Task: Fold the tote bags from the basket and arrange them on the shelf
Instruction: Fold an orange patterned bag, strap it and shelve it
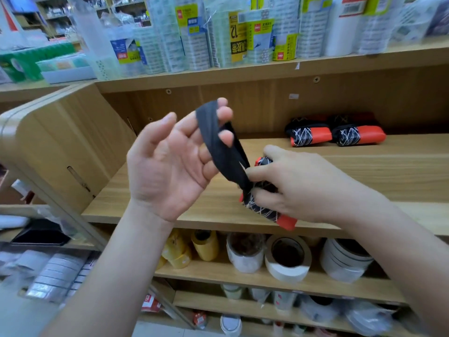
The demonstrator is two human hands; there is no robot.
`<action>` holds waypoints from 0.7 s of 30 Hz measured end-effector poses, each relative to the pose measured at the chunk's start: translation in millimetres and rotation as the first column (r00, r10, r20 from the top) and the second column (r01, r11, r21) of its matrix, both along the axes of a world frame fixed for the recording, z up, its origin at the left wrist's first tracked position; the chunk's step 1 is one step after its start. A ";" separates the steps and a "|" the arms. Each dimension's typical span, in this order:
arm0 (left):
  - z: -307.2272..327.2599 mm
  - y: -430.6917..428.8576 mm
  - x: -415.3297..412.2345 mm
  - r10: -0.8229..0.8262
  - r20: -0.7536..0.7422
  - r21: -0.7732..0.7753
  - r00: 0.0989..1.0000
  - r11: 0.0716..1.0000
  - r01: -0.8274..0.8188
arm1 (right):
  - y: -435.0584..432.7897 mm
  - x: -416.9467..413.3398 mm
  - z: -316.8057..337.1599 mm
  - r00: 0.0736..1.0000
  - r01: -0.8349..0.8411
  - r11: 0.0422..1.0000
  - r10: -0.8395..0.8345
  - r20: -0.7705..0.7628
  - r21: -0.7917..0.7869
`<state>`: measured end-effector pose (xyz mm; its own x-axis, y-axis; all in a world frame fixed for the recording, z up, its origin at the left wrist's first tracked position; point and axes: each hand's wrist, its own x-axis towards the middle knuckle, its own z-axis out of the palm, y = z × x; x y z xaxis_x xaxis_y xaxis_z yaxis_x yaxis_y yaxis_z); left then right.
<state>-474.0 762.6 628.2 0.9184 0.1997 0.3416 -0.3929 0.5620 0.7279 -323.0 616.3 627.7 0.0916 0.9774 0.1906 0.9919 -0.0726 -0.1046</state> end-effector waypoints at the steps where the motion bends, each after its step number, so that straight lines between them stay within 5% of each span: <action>1: -1.9 1.6 -1.8 0.037 0.007 -0.066 0.999 0.997 -0.036 | 1.5 5.3 0.3 0.998 0.008 1.000 -0.009 -0.068 -0.020; 4: -9.2 5.1 -8.0 0.224 -0.118 -0.080 0.967 0.969 -0.234 | 3.8 19.8 0.1 0.973 -0.051 0.995 0.029 -0.229 -0.090; 7: -16.4 16.0 -13.4 0.556 -0.359 0.260 0.750 0.831 -0.492 | 2.8 28.8 -1.7 0.892 -0.188 0.967 0.095 -0.441 -0.171; 9: -14.9 26.3 -21.4 0.743 -0.288 0.597 0.604 0.632 -0.493 | 1.5 31.9 1.1 0.834 -0.281 0.930 0.113 -0.541 -0.239; 12: 4.2 24.3 -26.8 0.705 0.033 0.946 0.708 0.208 -0.251 | 0.7 36.3 7.4 0.751 -0.438 0.847 0.160 -0.640 -0.301; 14: 17.7 18.0 -18.2 0.567 0.171 0.985 0.806 -0.103 -0.137 | 2.6 37.8 8.8 0.704 -0.530 0.778 0.183 -0.686 -0.336; 16: 26.8 16.0 -4.0 0.456 0.169 0.968 0.874 -0.246 -0.059 | 5.1 38.7 8.7 0.670 -0.598 0.713 0.194 -0.717 -0.366; 18: 31.4 17.6 4.8 0.393 -0.024 0.994 0.919 -0.090 0.064 | 6.7 41.7 6.0 0.628 -0.652 0.663 0.200 -0.752 -0.368; 21: 30.9 22.0 3.3 0.216 -0.169 0.906 0.962 0.417 0.066 | 4.1 51.0 -1.9 0.508 -0.685 0.669 0.157 -0.847 -0.287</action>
